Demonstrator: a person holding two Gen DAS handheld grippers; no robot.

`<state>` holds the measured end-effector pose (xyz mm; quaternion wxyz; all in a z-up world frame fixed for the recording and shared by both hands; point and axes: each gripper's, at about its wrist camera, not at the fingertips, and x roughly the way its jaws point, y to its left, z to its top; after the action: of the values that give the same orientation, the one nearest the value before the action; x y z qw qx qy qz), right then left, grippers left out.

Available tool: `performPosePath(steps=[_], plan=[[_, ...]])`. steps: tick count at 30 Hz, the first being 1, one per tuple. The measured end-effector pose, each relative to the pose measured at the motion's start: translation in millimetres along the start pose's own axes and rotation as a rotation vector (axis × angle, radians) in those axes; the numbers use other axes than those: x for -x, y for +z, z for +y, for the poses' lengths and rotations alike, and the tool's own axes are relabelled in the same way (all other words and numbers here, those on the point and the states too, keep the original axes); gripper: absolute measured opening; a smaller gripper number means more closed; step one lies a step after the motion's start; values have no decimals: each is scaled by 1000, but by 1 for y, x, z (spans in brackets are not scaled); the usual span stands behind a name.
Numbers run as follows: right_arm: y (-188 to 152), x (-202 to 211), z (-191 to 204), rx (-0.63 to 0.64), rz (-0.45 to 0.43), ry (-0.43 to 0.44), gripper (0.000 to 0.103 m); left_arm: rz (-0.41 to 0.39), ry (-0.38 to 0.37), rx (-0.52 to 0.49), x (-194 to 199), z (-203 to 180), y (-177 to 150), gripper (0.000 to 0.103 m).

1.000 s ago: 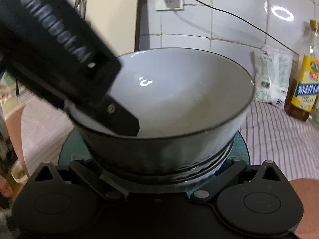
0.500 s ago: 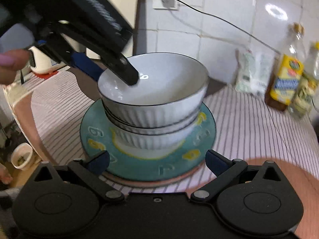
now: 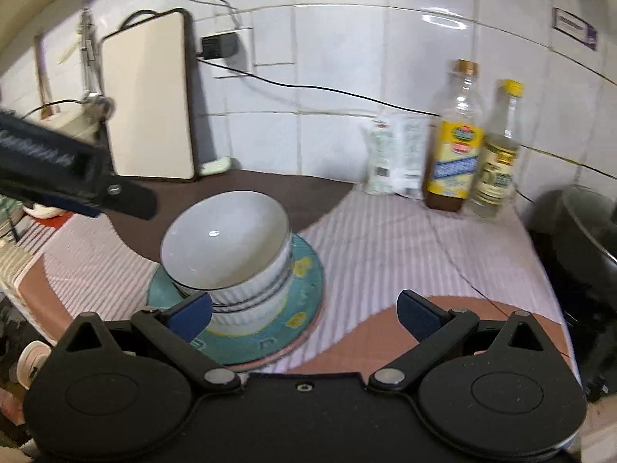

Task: Organize plates and bowls
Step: 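Open both grippers and pull back from the bowls on the plates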

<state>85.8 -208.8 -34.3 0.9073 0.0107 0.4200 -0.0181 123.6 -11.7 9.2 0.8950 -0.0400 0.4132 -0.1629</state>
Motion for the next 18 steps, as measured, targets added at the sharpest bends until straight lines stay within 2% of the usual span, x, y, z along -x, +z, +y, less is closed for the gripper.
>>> performPosePath(steps=[4,10,12,18], plan=[[9,16,-6,-23,63,-76,103,-10,20,-18,16,-4,-4,69],[15,44,-12,-33,88,-141,103,-32,23,-1,37,-3,-12,77],[17,51,-14,-38,101,-145,103,-35,31,2,43,-2,-15,85],[16,72,-10,-34,120,-156,103,-39,53,-6,57,-2,-22,87]])
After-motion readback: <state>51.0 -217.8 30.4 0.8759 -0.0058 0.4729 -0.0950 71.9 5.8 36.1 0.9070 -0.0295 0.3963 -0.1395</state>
